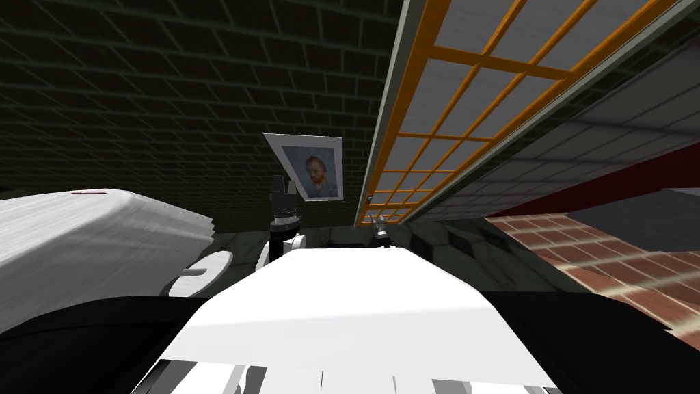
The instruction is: Pull the door open
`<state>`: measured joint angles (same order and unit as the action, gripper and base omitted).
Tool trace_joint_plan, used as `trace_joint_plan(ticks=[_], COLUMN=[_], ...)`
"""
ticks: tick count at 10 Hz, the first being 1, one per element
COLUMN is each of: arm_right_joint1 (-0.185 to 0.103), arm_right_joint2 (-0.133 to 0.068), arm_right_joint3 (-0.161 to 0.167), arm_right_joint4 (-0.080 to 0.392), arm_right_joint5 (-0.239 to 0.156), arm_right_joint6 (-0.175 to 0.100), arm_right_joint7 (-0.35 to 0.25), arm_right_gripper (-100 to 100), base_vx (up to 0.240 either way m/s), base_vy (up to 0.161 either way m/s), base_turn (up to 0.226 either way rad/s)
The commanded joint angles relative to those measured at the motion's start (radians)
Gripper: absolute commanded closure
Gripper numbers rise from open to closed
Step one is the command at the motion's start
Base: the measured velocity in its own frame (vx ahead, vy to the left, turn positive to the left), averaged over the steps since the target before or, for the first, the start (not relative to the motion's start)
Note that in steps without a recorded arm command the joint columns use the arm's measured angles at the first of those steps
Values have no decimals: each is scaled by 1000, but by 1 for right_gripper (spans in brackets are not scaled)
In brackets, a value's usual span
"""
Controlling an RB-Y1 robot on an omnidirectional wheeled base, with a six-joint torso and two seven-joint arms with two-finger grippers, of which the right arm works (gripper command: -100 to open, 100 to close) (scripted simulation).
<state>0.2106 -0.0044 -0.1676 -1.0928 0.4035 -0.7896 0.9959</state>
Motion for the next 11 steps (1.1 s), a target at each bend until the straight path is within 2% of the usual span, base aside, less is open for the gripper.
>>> trace_joint_plan(ticks=[1,6,7,8,9,10,11], arm_right_joint1=[-5,-27,-21,-34,-44,-44,-49], arm_right_joint2=[10,49,46,11,-15,-15,-28], arm_right_joint3=[-5,-22,-18,-44,-65,-65,-77], arm_right_joint4=[27,127,109,139,163,163,176], arm_right_joint5=[9,36,34,10,-11,-11,-22], arm_right_joint6=[-9,-42,-35,-43,-49,-49,-52], arm_right_joint7=[30,124,112,113,111,111,110], arm_right_gripper=[-100,-100,-100,-100,-100,-100,-100], base_vx=[121,149,67,-31,-68,-73,-46], base_vy=[-56,-67,-41,61,132,120,81], base_turn=[4,-2,5,293,333,98,102])
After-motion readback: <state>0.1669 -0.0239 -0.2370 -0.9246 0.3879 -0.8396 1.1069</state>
